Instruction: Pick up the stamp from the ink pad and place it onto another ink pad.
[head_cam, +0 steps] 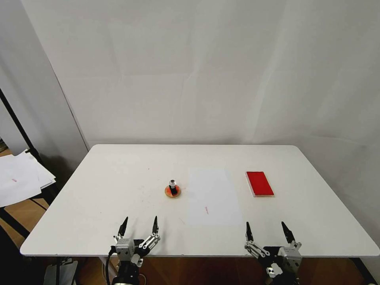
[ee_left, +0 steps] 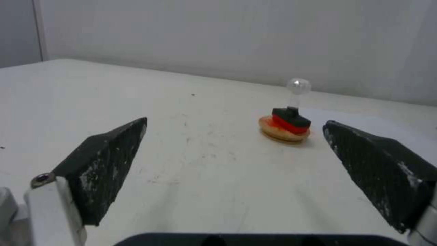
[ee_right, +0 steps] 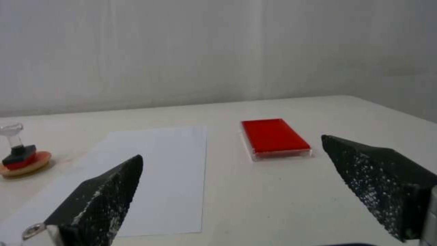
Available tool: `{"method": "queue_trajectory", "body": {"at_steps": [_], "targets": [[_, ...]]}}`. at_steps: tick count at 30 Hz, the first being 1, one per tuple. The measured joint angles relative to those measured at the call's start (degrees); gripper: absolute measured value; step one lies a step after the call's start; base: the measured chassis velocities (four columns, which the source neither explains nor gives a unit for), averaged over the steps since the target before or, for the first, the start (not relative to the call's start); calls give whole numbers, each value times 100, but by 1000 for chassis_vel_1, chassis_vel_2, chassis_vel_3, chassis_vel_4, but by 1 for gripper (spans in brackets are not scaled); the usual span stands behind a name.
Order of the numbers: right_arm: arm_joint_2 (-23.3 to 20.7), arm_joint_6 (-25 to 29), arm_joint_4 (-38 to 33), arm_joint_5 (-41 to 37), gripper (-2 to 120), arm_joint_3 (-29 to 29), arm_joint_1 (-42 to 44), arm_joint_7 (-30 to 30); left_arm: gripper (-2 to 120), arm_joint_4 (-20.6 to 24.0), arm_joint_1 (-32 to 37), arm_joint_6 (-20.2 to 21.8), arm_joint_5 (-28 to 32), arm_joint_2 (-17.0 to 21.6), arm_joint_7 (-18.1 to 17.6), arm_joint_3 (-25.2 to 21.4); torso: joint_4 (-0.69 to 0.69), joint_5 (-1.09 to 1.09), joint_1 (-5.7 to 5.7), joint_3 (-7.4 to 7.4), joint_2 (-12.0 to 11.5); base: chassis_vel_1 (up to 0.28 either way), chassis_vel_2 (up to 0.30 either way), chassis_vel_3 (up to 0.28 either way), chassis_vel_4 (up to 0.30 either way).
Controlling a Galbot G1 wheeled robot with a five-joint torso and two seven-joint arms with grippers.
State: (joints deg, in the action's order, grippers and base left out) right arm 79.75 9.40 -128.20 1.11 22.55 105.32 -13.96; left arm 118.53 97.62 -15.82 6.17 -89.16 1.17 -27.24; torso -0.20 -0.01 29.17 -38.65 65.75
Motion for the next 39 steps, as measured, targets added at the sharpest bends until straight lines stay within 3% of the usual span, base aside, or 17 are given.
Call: {"method": "queue_trajectory", "body": {"at_steps": [39], "targets": [[51,98,176,-42,100,-51,45,-20,102,0,0,0,0,0,0,0,0,0,0,0,0,0,0,0,0]]}}
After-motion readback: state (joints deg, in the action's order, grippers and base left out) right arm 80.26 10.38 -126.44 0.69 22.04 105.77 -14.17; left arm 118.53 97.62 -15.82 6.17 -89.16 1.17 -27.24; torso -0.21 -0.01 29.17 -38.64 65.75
